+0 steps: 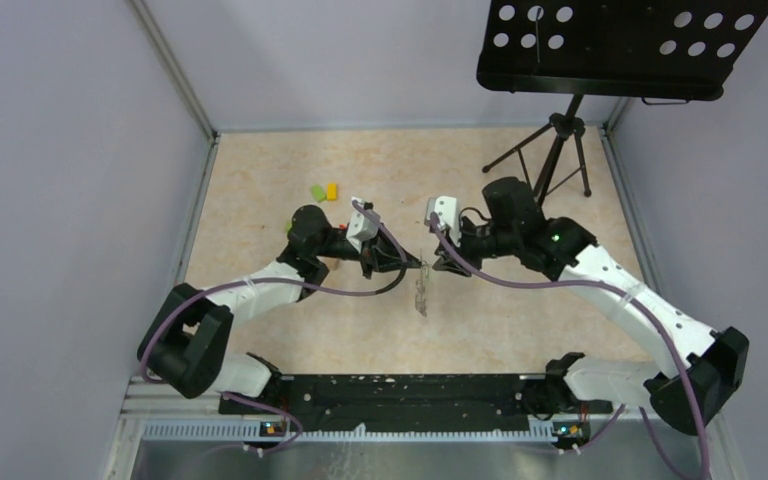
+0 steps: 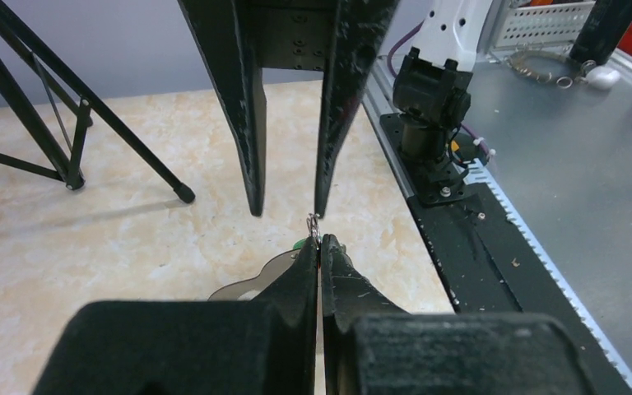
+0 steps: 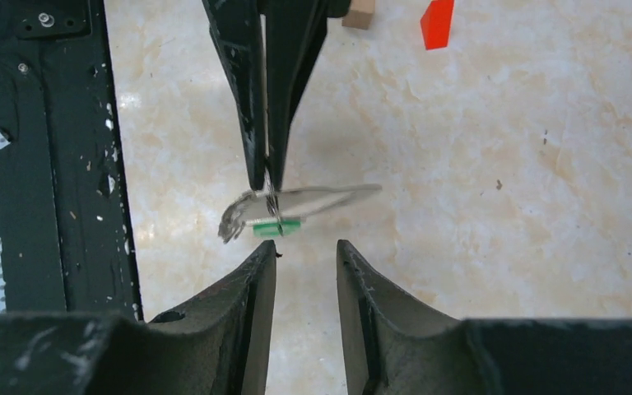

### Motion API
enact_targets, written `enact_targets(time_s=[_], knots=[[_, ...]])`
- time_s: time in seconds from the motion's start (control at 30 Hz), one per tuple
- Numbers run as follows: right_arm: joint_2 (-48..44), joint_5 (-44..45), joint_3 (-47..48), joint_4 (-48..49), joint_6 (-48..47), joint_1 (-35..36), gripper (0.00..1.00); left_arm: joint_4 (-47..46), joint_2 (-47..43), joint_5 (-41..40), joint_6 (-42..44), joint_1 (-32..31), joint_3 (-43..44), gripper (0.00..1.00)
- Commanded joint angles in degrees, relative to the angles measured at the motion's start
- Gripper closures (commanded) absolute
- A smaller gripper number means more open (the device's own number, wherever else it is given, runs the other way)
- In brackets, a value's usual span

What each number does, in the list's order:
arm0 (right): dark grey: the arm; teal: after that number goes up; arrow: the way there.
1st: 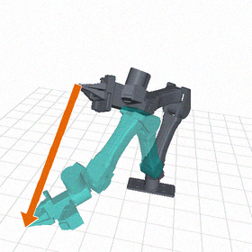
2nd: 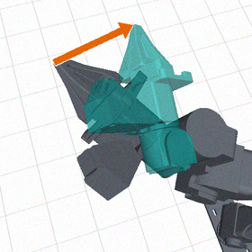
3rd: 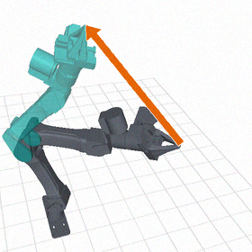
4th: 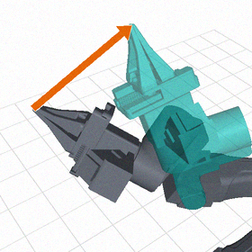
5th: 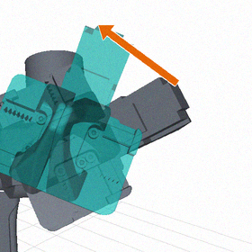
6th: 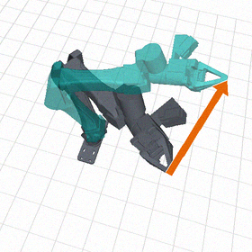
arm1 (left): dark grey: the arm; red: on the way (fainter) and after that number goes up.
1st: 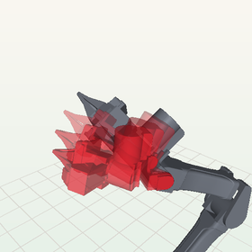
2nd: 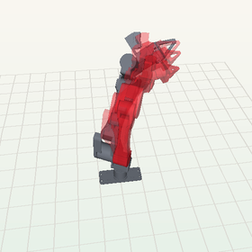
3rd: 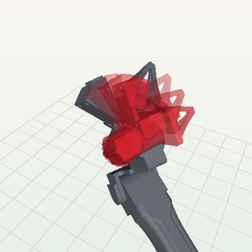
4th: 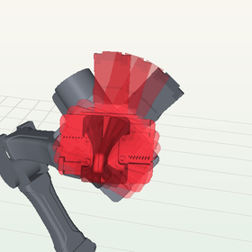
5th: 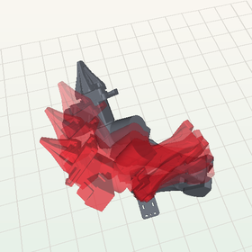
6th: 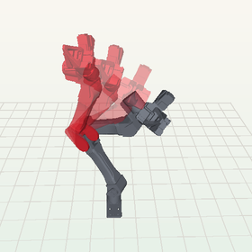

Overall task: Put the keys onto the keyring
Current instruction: Adjust the key on the keyring.

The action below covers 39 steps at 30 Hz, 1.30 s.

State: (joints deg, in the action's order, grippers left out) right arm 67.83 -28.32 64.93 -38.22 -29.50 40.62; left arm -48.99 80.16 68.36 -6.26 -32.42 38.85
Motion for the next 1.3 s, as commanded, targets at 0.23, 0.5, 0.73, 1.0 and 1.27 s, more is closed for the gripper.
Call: enact_targets(time_s=[0.23, 0.5, 0.73, 1.0, 1.27], knots=[[-6.4, -15.5, -3.42, 8.68, 0.63, -3.79, 0.7, -20.75, -1.68, 0.24, -16.35, 0.56, -4.03, 1.0], [-6.6, -18.21, -3.93, 9.22, -0.43, -3.88, 0.75, -24.68, -0.26, 0.06, -19.17, 0.56, -4.7, 1.0], [-6.09, -18.97, -5.35, 12.89, 0.8, -3.88, 0.75, -28.5, 1.49, -0.45, -22.27, 0.55, -5.22, 1.0], [-5.08, -19.58, -6.29, 14.45, 1.59, -3.88, 0.78, -30.93, 2.85, -0.97, -24.18, 0.59, -5.33, 1.0], [-4.49, -19.85, -7.03, 14.97, 1.74, -3.88, 0.79, -31.55, 3.07, -1.19, -24.82, 0.58, -5.29, 1.0]])
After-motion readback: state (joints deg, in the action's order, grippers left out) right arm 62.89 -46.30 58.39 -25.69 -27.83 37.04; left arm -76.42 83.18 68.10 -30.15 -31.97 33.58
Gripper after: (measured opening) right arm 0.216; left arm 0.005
